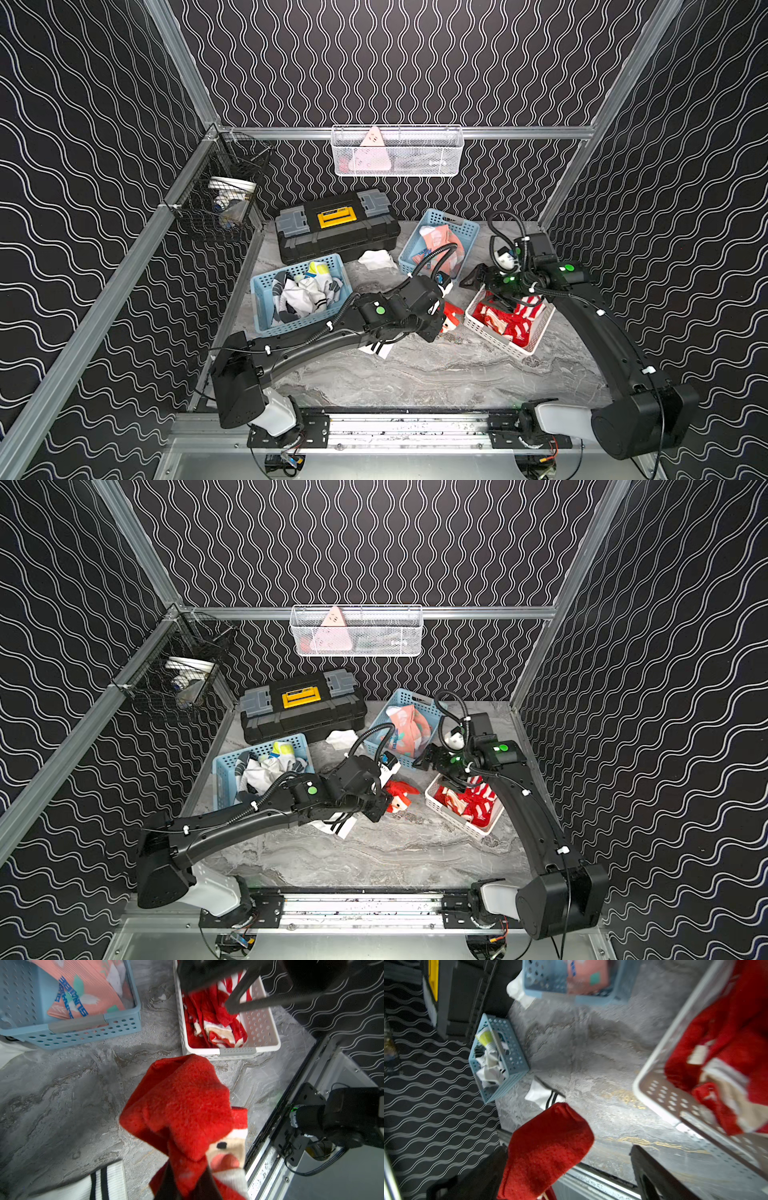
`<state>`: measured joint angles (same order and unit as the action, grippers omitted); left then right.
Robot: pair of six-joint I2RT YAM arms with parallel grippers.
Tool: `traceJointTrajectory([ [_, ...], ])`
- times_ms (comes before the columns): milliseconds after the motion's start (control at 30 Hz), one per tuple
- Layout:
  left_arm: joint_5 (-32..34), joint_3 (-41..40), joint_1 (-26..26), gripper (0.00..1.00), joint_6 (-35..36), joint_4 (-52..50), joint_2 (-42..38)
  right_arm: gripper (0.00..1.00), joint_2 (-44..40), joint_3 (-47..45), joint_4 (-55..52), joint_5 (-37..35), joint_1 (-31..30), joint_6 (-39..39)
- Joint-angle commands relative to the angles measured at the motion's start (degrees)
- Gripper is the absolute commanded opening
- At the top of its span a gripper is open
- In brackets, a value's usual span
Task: Sort the socks into the basket by color
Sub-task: Pick up the sock at the center of the board.
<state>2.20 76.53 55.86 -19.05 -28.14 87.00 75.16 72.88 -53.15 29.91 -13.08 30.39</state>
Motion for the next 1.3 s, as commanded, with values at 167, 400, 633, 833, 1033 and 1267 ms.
traceJointTrajectory([
  [167,-1.26,3.69,-1.54,0.0,0.76,3.79,-0.13,0.9,1.29,-0.28,8.34,11.09,-4.89,5.42],
  [400,-0.81,3.71,-1.8,0.0,0.67,5.28,0.01,0.67,1.48,-0.07,11.22,15.22,-7.05,6.7],
  [633,0.39,3.37,-2.58,0.0,0.87,5.46,-0.33,0.23,0.87,-0.87,12.36,17.05,-7.06,7.86],
  [833,0.26,2.68,-2.86,0.16,0.55,5.39,-0.76,0.0,1.35,0.01,11.44,16.27,-7.1,7.33],
  [1033,-1.24,0.71,-2.86,0.62,0.25,5.19,-2.57,0.0,1.52,1.89,10.48,11.87,-6.46,6.21],
  [1267,-1.4,-1.95,-2.93,0.7,-1.32,4.18,-6.04,0.0,3.76,6.06,6.55,9.11,-0.73,2.35],
])
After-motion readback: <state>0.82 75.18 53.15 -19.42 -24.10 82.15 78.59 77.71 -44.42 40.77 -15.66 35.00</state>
